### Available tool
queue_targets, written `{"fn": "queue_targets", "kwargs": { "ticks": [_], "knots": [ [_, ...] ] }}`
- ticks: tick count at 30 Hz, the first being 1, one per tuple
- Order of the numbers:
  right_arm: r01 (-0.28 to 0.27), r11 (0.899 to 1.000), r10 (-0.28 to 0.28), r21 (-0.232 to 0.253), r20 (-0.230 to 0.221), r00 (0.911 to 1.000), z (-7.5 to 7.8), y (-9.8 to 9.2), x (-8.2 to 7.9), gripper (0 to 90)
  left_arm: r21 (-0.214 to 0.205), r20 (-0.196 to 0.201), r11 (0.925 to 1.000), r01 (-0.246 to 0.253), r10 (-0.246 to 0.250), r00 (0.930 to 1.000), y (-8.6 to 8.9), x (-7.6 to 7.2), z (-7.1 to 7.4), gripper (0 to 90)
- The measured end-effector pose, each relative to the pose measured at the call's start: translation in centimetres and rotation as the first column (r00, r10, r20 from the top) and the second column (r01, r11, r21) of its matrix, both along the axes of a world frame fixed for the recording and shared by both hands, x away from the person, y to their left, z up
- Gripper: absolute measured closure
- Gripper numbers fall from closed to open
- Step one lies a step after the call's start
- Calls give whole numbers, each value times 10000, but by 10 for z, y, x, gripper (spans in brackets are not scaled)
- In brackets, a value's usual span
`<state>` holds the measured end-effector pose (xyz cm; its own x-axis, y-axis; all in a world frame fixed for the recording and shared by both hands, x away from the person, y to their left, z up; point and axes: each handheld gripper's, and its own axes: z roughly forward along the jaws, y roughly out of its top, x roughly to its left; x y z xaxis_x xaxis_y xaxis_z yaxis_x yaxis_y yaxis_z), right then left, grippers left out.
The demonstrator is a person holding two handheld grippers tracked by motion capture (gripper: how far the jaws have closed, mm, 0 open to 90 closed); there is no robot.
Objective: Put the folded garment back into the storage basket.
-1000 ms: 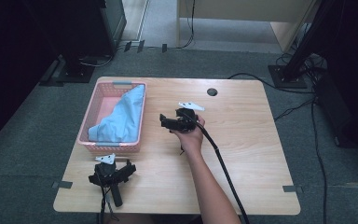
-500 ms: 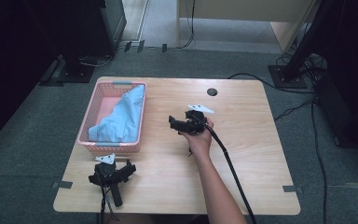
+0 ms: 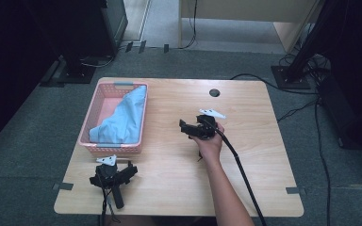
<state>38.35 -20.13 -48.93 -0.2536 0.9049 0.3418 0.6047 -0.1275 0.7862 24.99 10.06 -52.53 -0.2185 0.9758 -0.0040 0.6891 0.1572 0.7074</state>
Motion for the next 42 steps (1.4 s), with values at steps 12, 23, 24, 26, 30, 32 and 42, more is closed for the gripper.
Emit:
{"fn": "queue_targets", "kwargs": {
  "ticks": [12, 23, 24, 26, 30, 32, 42],
  "knots": [
    [222, 9997, -224, -106, -202, 9995, -7, -15, -5, 47, 1, -1, 10000, 2, -2, 10000, 0, 0, 0, 0],
    [440, 9990, -443, -115, -327, 9985, -13, -30, -11, 47, 0, 2, 10000, 1, -1, 10000, 0, 0, 0, 0],
    [476, 9988, -481, -127, -341, 9983, -13, -31, -11, 47, 2, 1, 10000, 2, -2, 10000, 0, 0, 0, 0],
    [524, 9985, -529, -134, -372, 9979, -15, -35, -13, 47, 1, 1, 10000, 1, -1, 10000, 0, 0, 0, 0],
    [537, 9980, -555, -329, -580, 9968, -17, -41, -15, 46, -2, 2, 10000, -2, 2, 10000, 0, 0, 0, 0],
    [552, 9977, -576, -392, -624, 9964, -18, -44, -16, 45, -2, 2, 10000, -2, 2, 10000, 0, 0, 0, 0],
    [778, 9958, -809, -473, -663, 9945, -22, -61, -23, 45, 0, 4, 10000, 1, -1, 10000, 0, 0, 0, 0]
  ]
}}
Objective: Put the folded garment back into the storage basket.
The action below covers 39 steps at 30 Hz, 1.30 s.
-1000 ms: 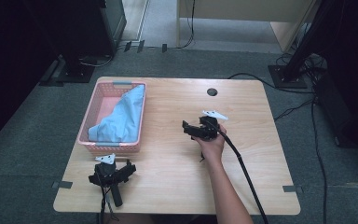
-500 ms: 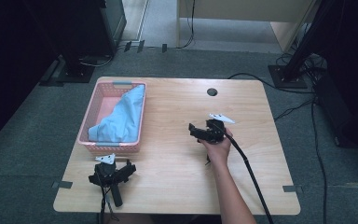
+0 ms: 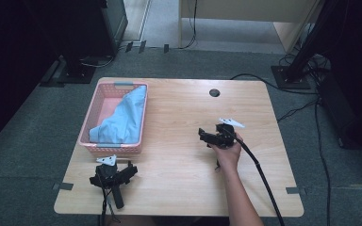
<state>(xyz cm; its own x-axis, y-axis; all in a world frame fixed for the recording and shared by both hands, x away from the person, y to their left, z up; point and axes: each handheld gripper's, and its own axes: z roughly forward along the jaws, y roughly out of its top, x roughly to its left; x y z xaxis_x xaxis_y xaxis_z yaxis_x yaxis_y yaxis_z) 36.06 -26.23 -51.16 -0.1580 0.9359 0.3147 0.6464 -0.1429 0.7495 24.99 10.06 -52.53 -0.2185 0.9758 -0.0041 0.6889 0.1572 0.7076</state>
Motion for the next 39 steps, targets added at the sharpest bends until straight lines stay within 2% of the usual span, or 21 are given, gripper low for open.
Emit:
{"fn": "queue_targets", "kwargs": {
  "ticks": [39],
  "knots": [
    [252, 9995, -256, -215, -202, 9995, -8, -36, -24, 43, 2, 1, 10000, -3, 3, 10000, 0, 0, 0, 0]
  ]
}}
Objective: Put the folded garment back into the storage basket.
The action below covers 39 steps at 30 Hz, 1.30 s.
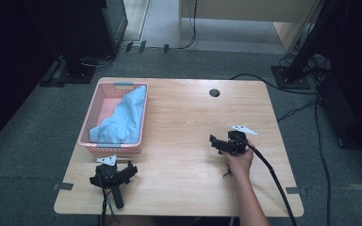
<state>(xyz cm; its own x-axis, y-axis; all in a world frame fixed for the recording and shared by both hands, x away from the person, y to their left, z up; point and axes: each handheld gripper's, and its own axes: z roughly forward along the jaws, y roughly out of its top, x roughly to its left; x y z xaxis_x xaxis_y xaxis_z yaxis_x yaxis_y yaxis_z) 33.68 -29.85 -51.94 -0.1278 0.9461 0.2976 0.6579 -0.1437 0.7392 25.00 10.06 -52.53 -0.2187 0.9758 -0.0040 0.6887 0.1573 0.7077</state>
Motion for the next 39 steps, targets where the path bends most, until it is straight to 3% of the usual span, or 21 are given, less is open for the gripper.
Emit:
{"fn": "queue_targets", "kwargs": {
  "ticks": [39],
  "knots": [
    [241, 9996, -240, -110, 57, 9997, -2, -28, -25, 42, 1, -2, 10000, 2, -2, 10000, 0, 0, 0, 0]
  ]
}}
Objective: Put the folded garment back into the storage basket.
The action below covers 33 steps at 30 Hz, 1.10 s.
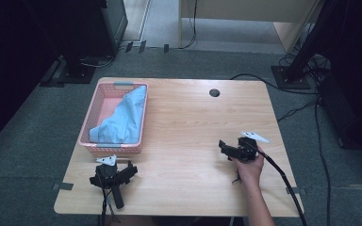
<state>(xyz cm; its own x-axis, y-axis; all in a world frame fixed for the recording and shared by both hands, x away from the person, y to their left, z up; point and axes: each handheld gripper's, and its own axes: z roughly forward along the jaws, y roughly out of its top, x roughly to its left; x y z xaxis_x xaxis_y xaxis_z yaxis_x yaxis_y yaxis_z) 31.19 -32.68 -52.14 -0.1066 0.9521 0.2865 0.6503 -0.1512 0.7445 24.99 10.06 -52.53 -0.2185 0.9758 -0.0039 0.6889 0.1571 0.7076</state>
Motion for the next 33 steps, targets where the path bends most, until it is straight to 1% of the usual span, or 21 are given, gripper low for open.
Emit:
{"fn": "queue_targets", "kwargs": {
  "ticks": [8, 14, 18, 24, 26, 33],
  "knots": [
    [90, 10000, -90, -43, 5, 10000, -1, -9, -7, 42, 4, -8, 10000, 5, -5, 10000, 0, 0, 0, 0],
    [266, 9996, -266, 76, 54, 9996, -1, -18, -13, 43, 2, -5, 10000, 4, -4, 10000, 0, 0, 0, 0],
    [259, 9997, -259, 21, 28, 9997, -1, -22, -18, 43, 2, -4, 10000, 3, -3, 10000, 0, 0, 0, 0],
    [394, 9992, -394, -17, 30, 9992, -1, -31, -24, 43, 2, -3, 10000, 2, -2, 10000, 0, 0, 0, 0],
    [461, 9989, -461, 66, 49, 9989, -1, -34, -26, 43, 3, -5, 10000, 4, -4, 10000, 0, 0, 0, 0],
    [523, 9986, -524, 111, 98, 9986, -2, -41, -33, 43, 2, -5, 10000, 4, -4, 10000, 0, 0, 0, 0]
  ]
}}
